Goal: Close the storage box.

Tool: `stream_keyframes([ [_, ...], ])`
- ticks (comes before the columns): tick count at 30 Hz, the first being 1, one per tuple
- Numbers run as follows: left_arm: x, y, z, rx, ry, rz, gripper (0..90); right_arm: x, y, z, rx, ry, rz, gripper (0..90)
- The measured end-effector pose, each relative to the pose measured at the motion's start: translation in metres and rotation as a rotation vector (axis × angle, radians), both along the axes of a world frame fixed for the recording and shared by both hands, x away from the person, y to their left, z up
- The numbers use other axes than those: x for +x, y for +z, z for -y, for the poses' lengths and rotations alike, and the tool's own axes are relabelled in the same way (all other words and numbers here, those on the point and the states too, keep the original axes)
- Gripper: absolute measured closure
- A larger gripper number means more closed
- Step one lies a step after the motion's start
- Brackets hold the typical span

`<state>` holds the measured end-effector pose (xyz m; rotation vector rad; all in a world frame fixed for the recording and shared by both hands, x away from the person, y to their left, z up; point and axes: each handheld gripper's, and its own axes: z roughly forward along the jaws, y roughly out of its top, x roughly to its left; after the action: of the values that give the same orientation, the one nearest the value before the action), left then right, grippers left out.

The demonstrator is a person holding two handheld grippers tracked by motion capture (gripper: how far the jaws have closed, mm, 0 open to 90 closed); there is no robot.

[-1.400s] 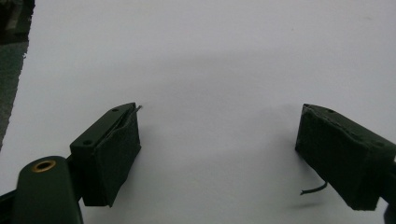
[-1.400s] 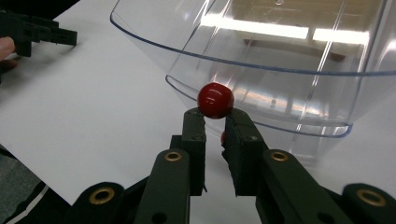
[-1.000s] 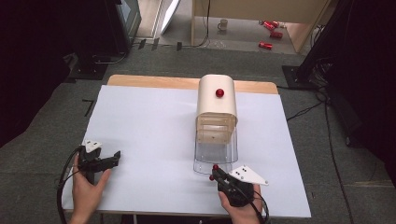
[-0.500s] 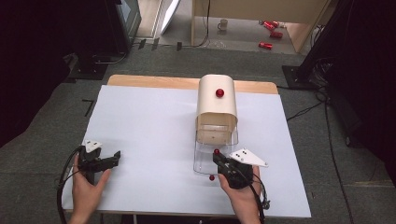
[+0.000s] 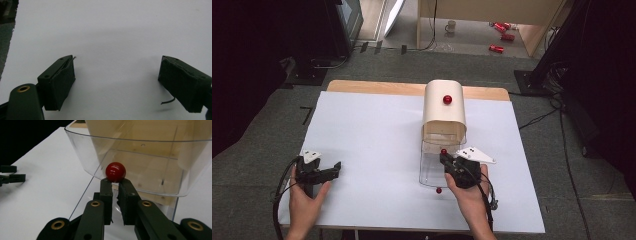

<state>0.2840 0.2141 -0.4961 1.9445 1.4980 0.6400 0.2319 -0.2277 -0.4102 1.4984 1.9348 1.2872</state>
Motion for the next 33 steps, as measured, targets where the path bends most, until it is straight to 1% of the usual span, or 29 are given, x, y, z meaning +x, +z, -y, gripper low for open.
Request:
stream_keyframes([
  [5,0.0,0.0,0.0,-0.001,0.001,0.0,13.8,0.011,0.0,0.0,-0.002,-0.006,-0.001,82.9],
  [13,0.0,0.0,0.0,-0.001,0.001,0.001,13.8,0.022,0.001,0.001,-0.003,-0.015,-0.005,82.9],
  [22,0.0,0.0,0.0,-0.001,0.001,0.0,13.8,0.032,0.001,0.002,-0.008,-0.02,-0.01,83.1],
  [26,0.0,0.0,0.0,-0.001,0.001,0.001,13.8,0.034,0.001,0.004,0.006,-0.014,-0.012,83.5],
  [27,0.0,0.0,0.0,-0.001,0.001,0.001,13.8,0.033,0.001,0.004,0.009,-0.006,-0.016,79.3],
  [28,0.0,0.0,0.0,-0.001,0.001,0.001,13.8,0.033,0.001,0.004,0.009,-0.006,-0.016,79.3],
  [29,0.0,0.0,0.0,-0.001,0.001,0.001,13.8,0.032,0.001,0.004,0.011,0.002,-0.014,73.6],
  [32,0.0,0.0,0.0,-0.001,0.001,0.001,13.8,0.027,0.001,0.003,0.002,0.018,-0.019,52.4],
  [33,0.0,0.0,0.0,0.0,0.001,0.001,13.8,0.022,0.0,0.003,0.006,0.042,-0.041,42.1],
])
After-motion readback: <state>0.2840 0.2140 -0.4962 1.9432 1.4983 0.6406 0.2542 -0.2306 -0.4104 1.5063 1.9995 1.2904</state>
